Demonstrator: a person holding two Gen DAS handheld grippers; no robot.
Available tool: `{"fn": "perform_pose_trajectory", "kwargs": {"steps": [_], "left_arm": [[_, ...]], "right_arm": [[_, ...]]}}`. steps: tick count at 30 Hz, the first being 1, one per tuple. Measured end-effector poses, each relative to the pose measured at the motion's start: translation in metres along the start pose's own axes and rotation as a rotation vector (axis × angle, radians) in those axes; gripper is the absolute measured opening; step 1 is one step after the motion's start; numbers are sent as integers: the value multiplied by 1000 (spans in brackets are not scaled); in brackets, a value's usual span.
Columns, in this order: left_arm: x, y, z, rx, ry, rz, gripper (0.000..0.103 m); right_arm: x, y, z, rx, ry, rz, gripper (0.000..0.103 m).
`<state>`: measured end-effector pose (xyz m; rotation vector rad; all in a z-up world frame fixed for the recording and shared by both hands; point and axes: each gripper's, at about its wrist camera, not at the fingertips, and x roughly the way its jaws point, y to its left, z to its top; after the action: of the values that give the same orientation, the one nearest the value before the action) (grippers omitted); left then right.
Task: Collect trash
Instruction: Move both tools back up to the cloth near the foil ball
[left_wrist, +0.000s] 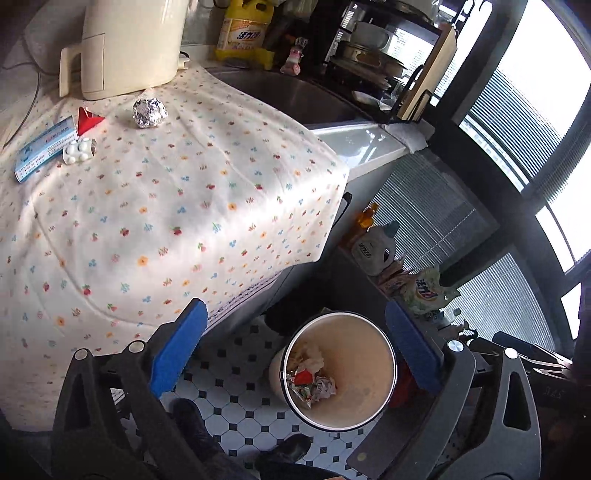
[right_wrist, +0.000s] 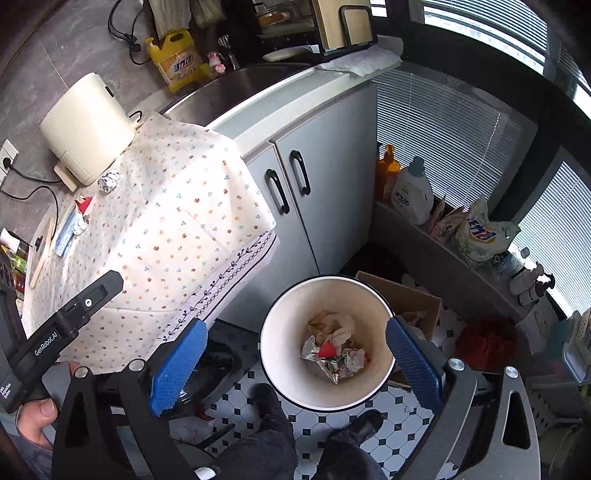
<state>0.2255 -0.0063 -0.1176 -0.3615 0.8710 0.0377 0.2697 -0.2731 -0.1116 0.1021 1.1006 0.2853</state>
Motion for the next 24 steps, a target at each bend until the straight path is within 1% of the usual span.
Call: {"fn": "perform_pose_trajectory", "kwargs": {"steps": [2,7,8,10,11,12,24], "left_arm": [[-10,5,11,3,-28,10,97],[-33,30,33,-14,-84,35,97],[-38,36,36,-18,-95,40,97],[-46,47,44,-23,-115,52,97],[-50,53,48,-25,-125,55,97],[-54,59,51,-26,-134,60,97],[-100,136,89,-48,-251,124,97]], "right_arm": [[-5,11,6,-5,-19,17,95],[-12,39,23,-26,-66,57,95],[-12,39,23,-26,-66,57,95],[-13,51,29,-34,-82,68,95],[-13,63,34,-38,-94,81,95],[-13,63,34,-38,-94,81,95],[-13,135,58,-61,-179,145,95]]}}
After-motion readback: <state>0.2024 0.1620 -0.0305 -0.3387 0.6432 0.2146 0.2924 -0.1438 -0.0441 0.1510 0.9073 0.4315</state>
